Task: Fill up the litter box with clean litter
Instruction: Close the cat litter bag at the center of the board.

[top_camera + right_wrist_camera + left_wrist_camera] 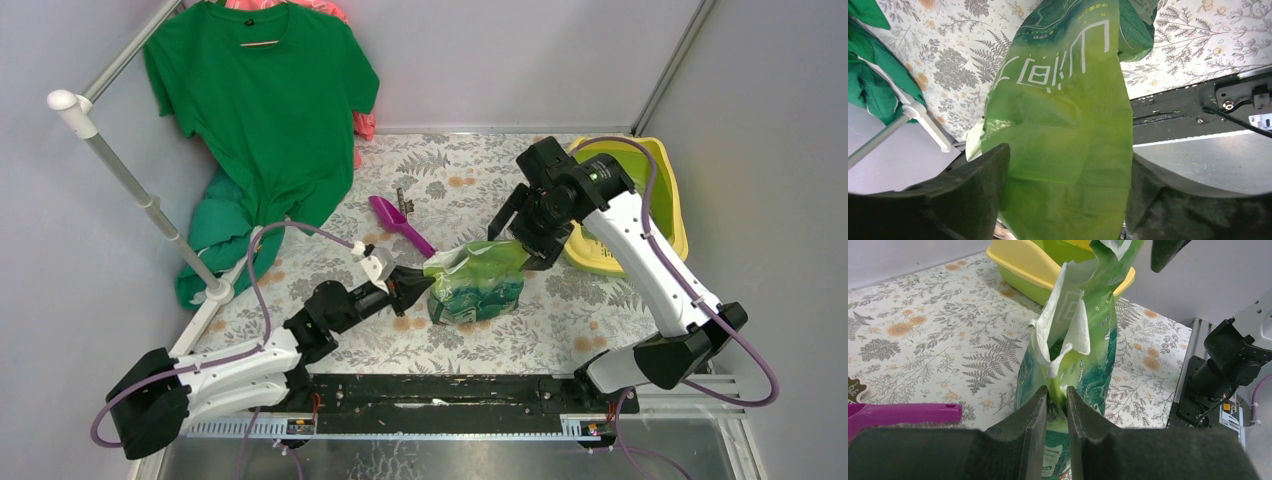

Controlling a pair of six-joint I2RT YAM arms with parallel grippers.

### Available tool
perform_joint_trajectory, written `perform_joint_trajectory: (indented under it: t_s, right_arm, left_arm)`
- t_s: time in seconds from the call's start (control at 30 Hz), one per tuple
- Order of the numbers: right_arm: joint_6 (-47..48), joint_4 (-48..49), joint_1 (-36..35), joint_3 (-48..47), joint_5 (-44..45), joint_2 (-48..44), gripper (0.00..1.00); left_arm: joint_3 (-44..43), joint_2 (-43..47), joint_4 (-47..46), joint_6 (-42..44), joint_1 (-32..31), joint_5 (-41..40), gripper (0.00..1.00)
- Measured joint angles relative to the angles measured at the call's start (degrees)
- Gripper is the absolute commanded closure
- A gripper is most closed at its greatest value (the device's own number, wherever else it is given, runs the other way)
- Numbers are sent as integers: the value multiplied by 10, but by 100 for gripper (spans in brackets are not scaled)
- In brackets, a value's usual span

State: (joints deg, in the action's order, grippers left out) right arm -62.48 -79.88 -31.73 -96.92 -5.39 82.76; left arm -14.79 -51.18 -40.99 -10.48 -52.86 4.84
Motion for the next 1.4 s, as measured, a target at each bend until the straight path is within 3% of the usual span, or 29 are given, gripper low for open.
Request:
perform_joint_trajectory:
  t_s: [0.23, 0.27, 0.47, 0.77, 0.93, 1.1, 1.4]
  right_arm:
    - [-7, 16, 0, 15, 25, -13, 97]
    - [-4, 20, 0, 23, 28, -21, 100]
    - [29, 90, 2, 97, 32, -85, 100]
    - [123, 343, 4, 313, 28, -261, 100]
    - [188, 434, 3, 406, 31, -358, 100]
    - [229, 505, 3, 488, 39, -442, 100]
    - [262, 581, 3, 564, 47, -508, 100]
  left_arm:
    - [-14, -6, 11, 20, 0, -6, 74]
    - [-14, -5, 13, 21, 0, -7, 74]
    - [-14, 17, 26, 23, 0, -11, 72]
    - [-12, 37, 29, 24, 0, -26, 71]
    - [-12, 20, 30, 23, 0, -23, 70]
    - [-13, -22, 24, 18, 0, -8, 68]
    - [-13, -45, 11, 18, -1, -2, 67]
